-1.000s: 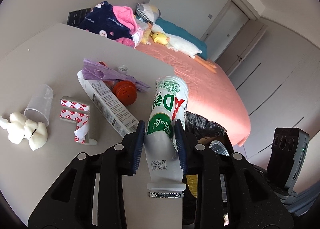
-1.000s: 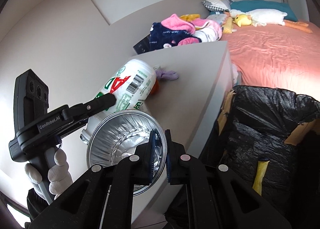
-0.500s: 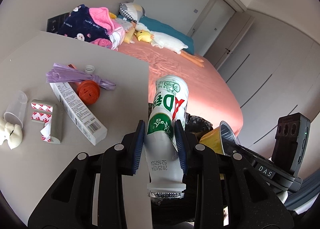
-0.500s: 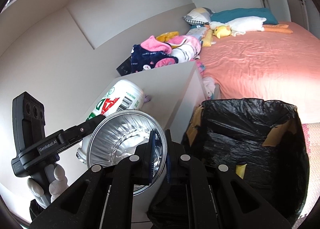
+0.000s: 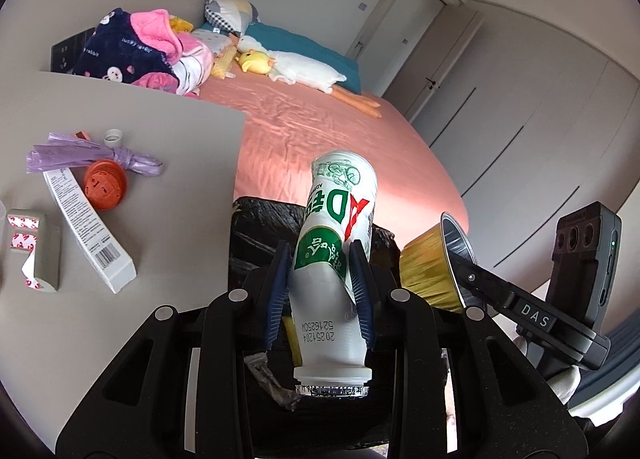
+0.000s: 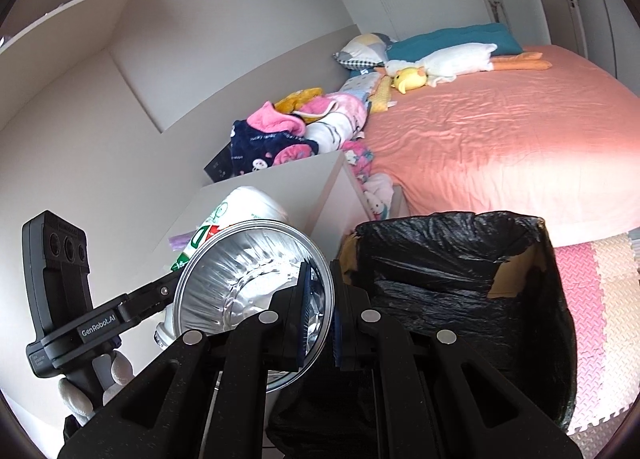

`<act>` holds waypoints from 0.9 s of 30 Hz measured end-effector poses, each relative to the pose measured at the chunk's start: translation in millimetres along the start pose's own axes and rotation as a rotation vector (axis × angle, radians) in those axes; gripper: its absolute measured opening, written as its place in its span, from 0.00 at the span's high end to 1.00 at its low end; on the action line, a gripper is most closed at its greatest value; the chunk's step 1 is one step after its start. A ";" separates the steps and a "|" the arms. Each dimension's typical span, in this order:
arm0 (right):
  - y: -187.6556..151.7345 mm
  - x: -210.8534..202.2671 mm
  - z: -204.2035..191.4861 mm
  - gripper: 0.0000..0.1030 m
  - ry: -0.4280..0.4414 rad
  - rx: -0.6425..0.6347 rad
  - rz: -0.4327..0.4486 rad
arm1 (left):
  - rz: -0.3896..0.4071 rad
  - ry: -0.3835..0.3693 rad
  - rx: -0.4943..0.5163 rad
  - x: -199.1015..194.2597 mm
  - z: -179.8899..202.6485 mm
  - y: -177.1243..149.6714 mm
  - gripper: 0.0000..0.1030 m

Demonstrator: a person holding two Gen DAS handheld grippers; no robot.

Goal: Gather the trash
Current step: 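Carry the bottle and foil tray over the trash bin and open both grippers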

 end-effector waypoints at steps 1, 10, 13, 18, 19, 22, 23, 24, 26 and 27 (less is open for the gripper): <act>1.7 -2.0 3.2 0.90 -0.005 0.006 0.005 | -0.003 -0.005 0.005 2.0 2.0 0.7 0.71; 19.9 -19.1 30.6 0.90 -0.065 0.048 0.057 | -0.028 -0.045 0.050 20.5 22.8 7.4 0.71; 24.6 -23.3 40.2 0.90 -0.090 0.065 0.068 | -0.039 -0.056 0.067 26.5 31.3 8.5 0.71; 31.5 -29.1 55.5 0.90 -0.137 0.084 0.079 | -0.056 -0.072 0.092 34.4 43.6 9.5 0.71; 32.5 -29.8 57.9 0.90 -0.147 0.087 0.081 | -0.060 -0.075 0.098 36.2 46.5 9.1 0.71; 33.9 -30.5 64.6 0.90 -0.169 0.091 0.077 | -0.074 -0.084 0.114 42.4 54.7 8.2 0.71; 34.5 -30.0 66.7 0.90 -0.180 0.093 0.074 | -0.080 -0.087 0.119 44.8 57.0 7.5 0.71; 35.1 -30.0 69.5 0.90 -0.187 0.098 0.069 | -0.089 -0.089 0.123 47.9 59.1 6.5 0.71; 36.0 -29.4 75.5 0.76 -0.200 0.121 0.047 | -0.111 -0.079 0.127 52.0 63.1 3.3 0.57; 36.9 -29.8 77.8 0.62 -0.211 0.134 0.044 | -0.118 -0.055 0.127 54.0 63.0 2.8 0.42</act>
Point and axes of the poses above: each gripper's, at about its wrist camera, not at the fingertips, and x roughly the way its jaws point, z to its right, y to its top, the point moved 5 cm from there along x, roughly the way its jaws point, and after that the axes turned 14 degrees about x, right-handed, at the moved point
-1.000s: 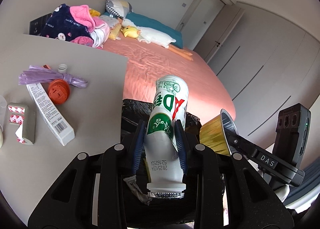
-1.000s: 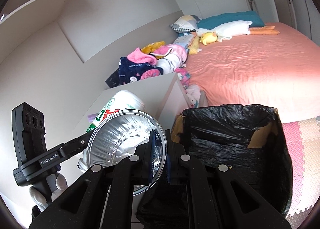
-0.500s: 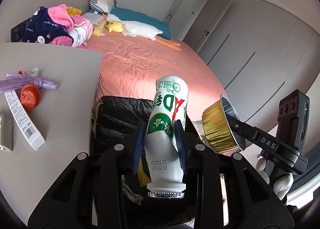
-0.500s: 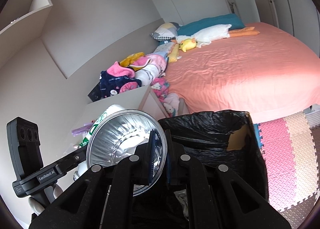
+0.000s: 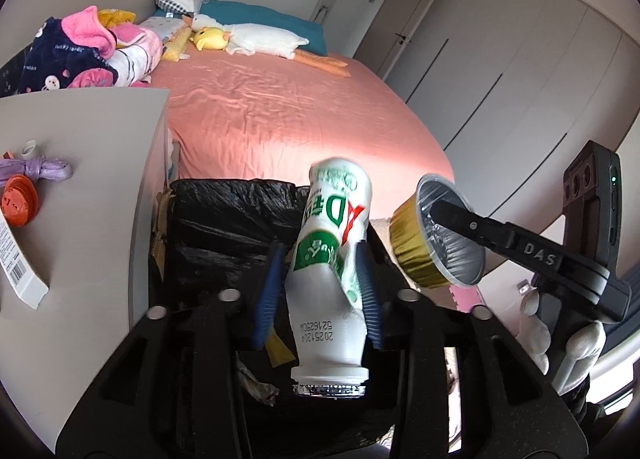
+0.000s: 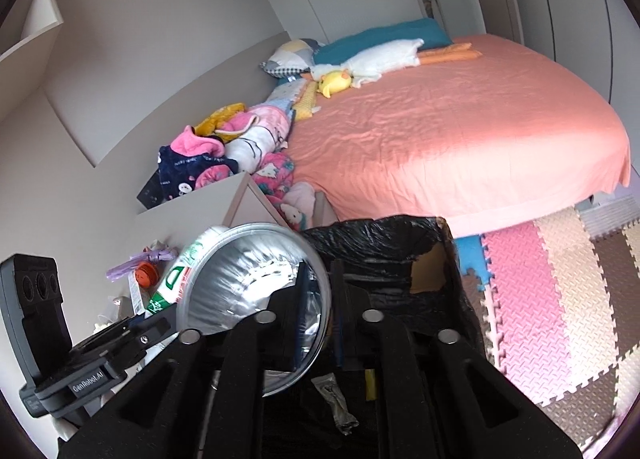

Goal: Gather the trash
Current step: 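Carry the bottle and foil tray over the trash bin and open both grippers, then move both open grippers back over the desk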

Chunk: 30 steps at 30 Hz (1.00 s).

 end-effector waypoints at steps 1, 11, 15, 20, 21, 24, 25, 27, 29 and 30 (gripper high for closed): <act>1.5 -1.7 2.5 0.32 -0.024 0.010 0.014 | -0.006 0.039 -0.002 0.3 -1.0 -0.5 0.10; 4.4 -6.7 3.7 0.23 -0.047 0.010 0.069 | 0.000 0.129 0.038 -4.1 -4.8 -4.6 0.06; 2.2 -5.0 -2.0 0.23 -0.044 -0.002 0.069 | 0.003 0.130 0.034 -4.7 -7.1 -4.6 0.06; -2.3 -1.7 -12.1 0.23 -0.036 -0.022 0.063 | 0.011 0.138 0.019 -10.9 -13.9 -6.5 0.06; -3.0 -0.7 -14.3 0.23 -0.035 -0.025 0.061 | 0.013 0.141 0.015 -12.5 -15.9 -7.3 0.06; -6.1 2.9 -22.0 0.23 -0.023 -0.035 0.050 | 0.015 0.149 0.005 -15.4 -22.4 -9.6 0.06; -7.6 4.2 -24.9 0.23 -0.018 -0.038 0.046 | 0.015 0.152 0.003 -16.8 -24.2 -10.4 0.06; -11.1 7.2 -32.2 0.23 -0.007 -0.048 0.037 | 0.018 0.163 -0.005 -20.9 -29.0 -12.7 0.06; -14.6 10.1 -41.4 0.23 0.009 -0.063 0.028 | 0.024 0.173 -0.012 -25.9 -34.3 -15.4 0.06; -16.7 10.7 -45.2 0.23 0.016 -0.071 0.025 | 0.027 0.179 -0.018 -28.9 -37.2 -16.7 0.06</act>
Point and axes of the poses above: each gripper's, at about its wrist camera, not at the fingertips, and x roughly the way its jaws point, z to its right, y to its top, the point moved 5 cm from there along x, roughly the way its jaws point, and after that the axes turned 14 degrees about x, right-handed, at the moved point
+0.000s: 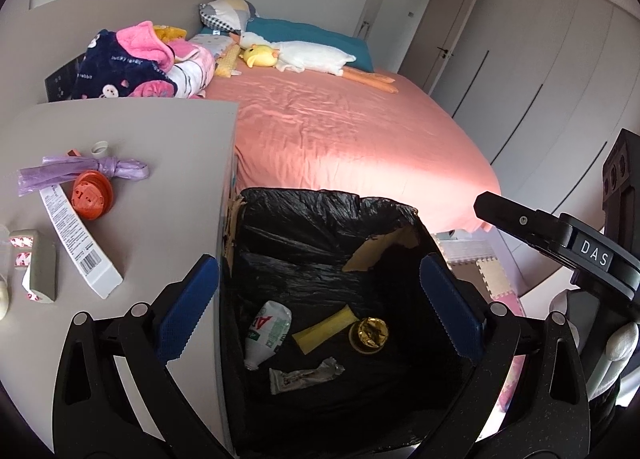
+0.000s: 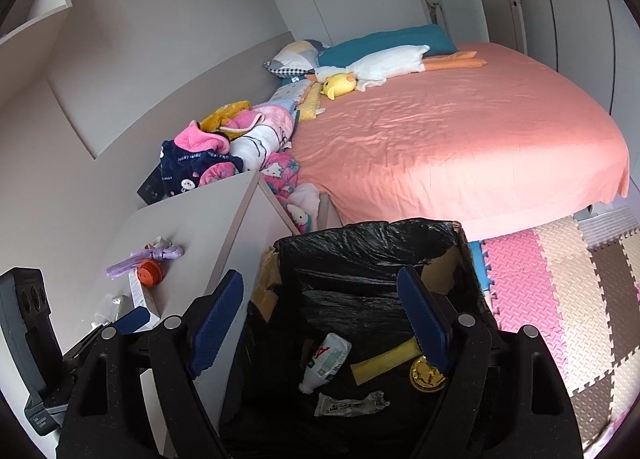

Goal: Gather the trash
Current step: 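Move both open grippers back over the desk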

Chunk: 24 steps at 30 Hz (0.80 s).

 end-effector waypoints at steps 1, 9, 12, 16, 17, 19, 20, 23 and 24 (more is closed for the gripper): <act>-1.9 0.9 -4.9 0.23 0.008 -0.010 -0.003 | 0.002 0.004 -0.006 -2.2 -3.8 -1.0 0.06; -17.5 9.2 -41.5 0.23 0.058 -0.079 -0.027 | 0.020 0.051 -0.051 -18.7 -31.8 -10.5 0.06; -23.5 13.9 -53.3 0.23 0.071 -0.096 -0.041 | 0.023 0.072 -0.067 -26.2 -42.5 -15.9 0.06; -31.8 20.9 -69.0 0.23 0.090 -0.118 -0.059 | 0.024 0.100 -0.089 -35.7 -57.7 -23.4 0.06; -34.0 22.3 -72.7 0.23 0.095 -0.125 -0.063 | 0.024 0.107 -0.095 -38.2 -61.7 -25.2 0.06; -37.5 25.5 -80.4 0.23 0.103 -0.137 -0.071 | 0.026 0.120 -0.105 -42.3 -68.6 -27.4 0.06; -39.6 27.2 -84.6 0.23 0.108 -0.142 -0.075 | 0.027 0.126 -0.111 -44.8 -72.4 -28.9 0.06; -46.2 32.5 -95.4 0.23 0.120 -0.160 -0.088 | 0.030 0.145 -0.128 -52.1 -82.4 -33.9 0.06; -47.9 34.0 -98.3 0.23 0.125 -0.165 -0.093 | 0.031 0.152 -0.133 -54.3 -85.8 -35.3 0.06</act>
Point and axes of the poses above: each gripper's, at about its wrist camera, not at the fingertips, and x roughly the way its jaws point, z to its right, y to its top, the point moved 5 cm from there along x, roughly the way its jaws point, and after that the axes turned 14 degrees about x, right-handed, at the moved point
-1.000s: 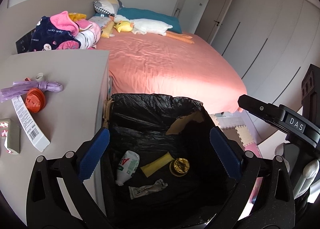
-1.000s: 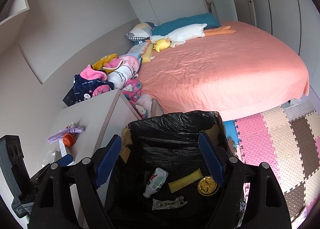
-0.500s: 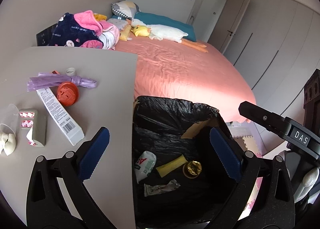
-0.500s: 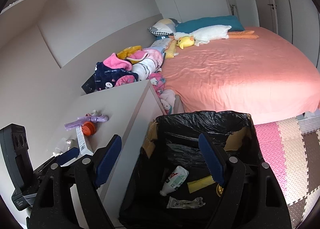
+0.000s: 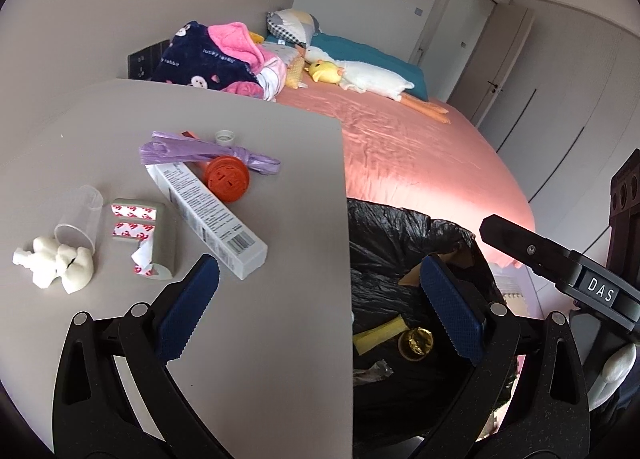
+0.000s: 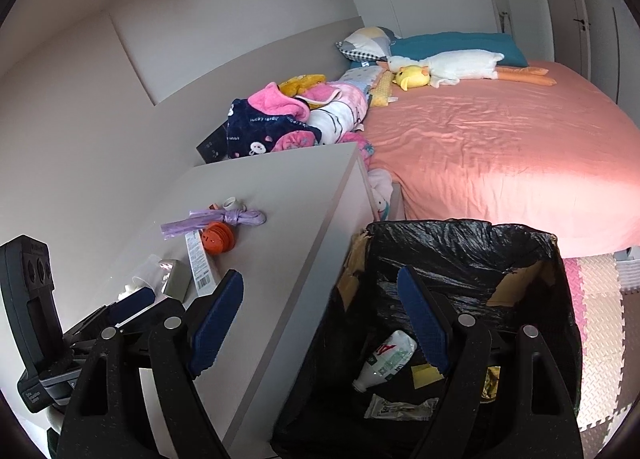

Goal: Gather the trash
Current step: 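Move both open grippers back over the desk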

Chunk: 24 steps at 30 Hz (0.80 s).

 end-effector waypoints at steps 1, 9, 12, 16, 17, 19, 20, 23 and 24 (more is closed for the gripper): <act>-1.0 2.1 -3.2 0.23 0.005 -0.006 -0.004 | 0.000 0.007 -0.005 -1.5 -4.0 -0.6 0.06; -8.2 20.1 -31.3 0.23 0.053 -0.055 -0.032 | 0.004 0.059 -0.044 -12.2 -33.9 -6.8 0.06; -10.3 25.9 -41.4 0.23 0.062 -0.073 -0.041 | 0.005 0.079 -0.056 -16.2 -44.3 -10.2 0.06; -14.1 37.1 -56.1 0.23 0.078 -0.096 -0.063 | 0.009 0.110 -0.077 -21.8 -60.7 -14.6 0.06; -15.2 39.1 -59.1 0.23 0.081 -0.101 -0.068 | 0.009 0.119 -0.082 -23.1 -64.9 -15.8 0.06; -17.5 44.5 -64.8 0.23 0.084 -0.111 -0.077 | 0.010 0.133 -0.092 -25.0 -73.0 -17.9 0.06; -18.7 47.6 -67.9 0.23 0.087 -0.115 -0.083 | 0.008 0.142 -0.099 -26.0 -77.9 -19.4 0.06; -22.1 57.5 -76.3 0.23 0.092 -0.129 -0.100 | 0.003 0.162 -0.121 -29.1 -90.5 -24.6 0.06; -23.3 60.9 -78.8 0.23 0.094 -0.133 -0.106 | 0.000 0.169 -0.127 -30.3 -94.0 -27.0 0.06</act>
Point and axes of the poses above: each gripper's, at about its wrist camera, not at the fingertips, and x roughly the way its jaws point, z to its right, y to its top, the point moved 5 cm from there along x, roughly the way its jaws point, and after that the axes turned 14 degrees about x, right-handed, at the moved point
